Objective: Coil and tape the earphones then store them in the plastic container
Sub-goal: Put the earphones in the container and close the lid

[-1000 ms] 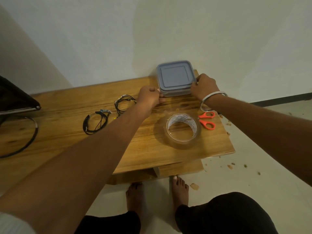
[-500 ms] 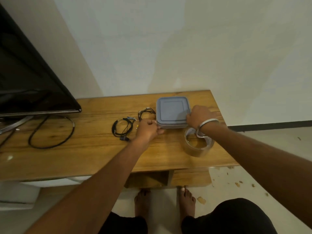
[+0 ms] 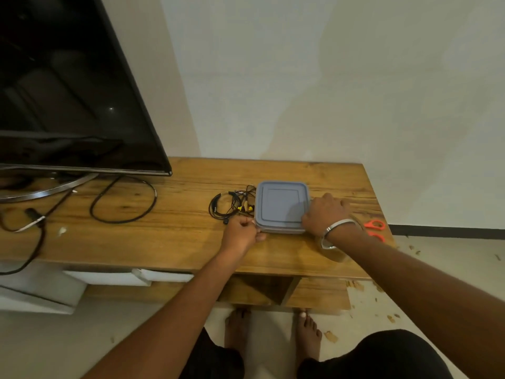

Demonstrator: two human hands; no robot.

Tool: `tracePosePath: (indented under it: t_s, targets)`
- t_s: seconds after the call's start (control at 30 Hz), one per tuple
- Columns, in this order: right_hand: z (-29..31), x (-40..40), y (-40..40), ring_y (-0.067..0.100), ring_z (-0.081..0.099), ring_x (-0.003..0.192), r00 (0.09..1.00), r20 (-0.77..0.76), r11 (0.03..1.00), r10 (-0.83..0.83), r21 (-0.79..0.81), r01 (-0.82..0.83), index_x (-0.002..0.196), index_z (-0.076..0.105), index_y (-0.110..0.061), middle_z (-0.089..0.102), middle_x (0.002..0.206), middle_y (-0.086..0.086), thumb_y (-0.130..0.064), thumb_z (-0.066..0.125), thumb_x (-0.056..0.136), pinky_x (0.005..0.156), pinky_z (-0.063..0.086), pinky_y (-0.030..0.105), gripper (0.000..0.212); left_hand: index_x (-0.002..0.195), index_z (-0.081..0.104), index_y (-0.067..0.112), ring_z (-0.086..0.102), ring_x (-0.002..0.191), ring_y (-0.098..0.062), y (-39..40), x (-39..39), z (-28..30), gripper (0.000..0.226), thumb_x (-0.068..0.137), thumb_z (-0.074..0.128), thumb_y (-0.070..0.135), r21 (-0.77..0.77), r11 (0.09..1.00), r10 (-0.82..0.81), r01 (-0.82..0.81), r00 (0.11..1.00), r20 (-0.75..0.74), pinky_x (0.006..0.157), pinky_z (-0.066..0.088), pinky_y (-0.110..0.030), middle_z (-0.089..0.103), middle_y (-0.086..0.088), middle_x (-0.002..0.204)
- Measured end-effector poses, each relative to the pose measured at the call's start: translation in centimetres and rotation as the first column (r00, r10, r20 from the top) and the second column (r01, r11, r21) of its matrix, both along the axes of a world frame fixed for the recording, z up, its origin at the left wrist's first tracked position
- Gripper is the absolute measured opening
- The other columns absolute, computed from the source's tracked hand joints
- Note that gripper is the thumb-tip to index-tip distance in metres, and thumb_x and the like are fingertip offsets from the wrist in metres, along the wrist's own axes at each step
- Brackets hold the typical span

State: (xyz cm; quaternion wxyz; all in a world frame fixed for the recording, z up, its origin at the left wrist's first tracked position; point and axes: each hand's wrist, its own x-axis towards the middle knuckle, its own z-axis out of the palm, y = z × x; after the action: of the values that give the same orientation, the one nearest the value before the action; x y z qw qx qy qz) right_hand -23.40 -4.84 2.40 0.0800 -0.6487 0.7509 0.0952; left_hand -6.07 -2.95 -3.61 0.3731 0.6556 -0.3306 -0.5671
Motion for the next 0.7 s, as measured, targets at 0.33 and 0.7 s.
tracePosePath:
  t_s: [0.33,0.7]
  targets:
    - [-1.2,5.2,2.9,0.026,0.043,0.109,0.845,0.225,0.862,0.484,-0.29,-0.416,0.121,0.048,-0.013,0.043,0.12,0.007,-0.028,0.056,0.087,0.089,0.039,0.036,0.038,0.097,0.067,0.01,0.072,0.082,-0.019,0.8,-0.3,-0.2,0.014,0.098,0.053,0.013,-0.05,0.999,-0.004,0.008,0.997,0.078,0.085,0.059,-0.042,0.072,-0.006,0.093]
    - [-2.3,4.6,1.8,0.029,0.047,0.101,0.846,-0.015,0.811,0.532,-0.277,-0.515,0.112,0.05,-0.01,0.048,0.113,0.009,-0.029,0.056,0.088,0.083,0.041,0.041,0.031,0.089,0.064,0.004,0.068,0.072,-0.012,-0.2,-1.1,-0.1,0.019,0.1,0.048,0.004,-0.075,0.997,-0.013,0.008,0.998,-0.059,0.061,0.058,-0.018,0.068,-0.009,0.085]
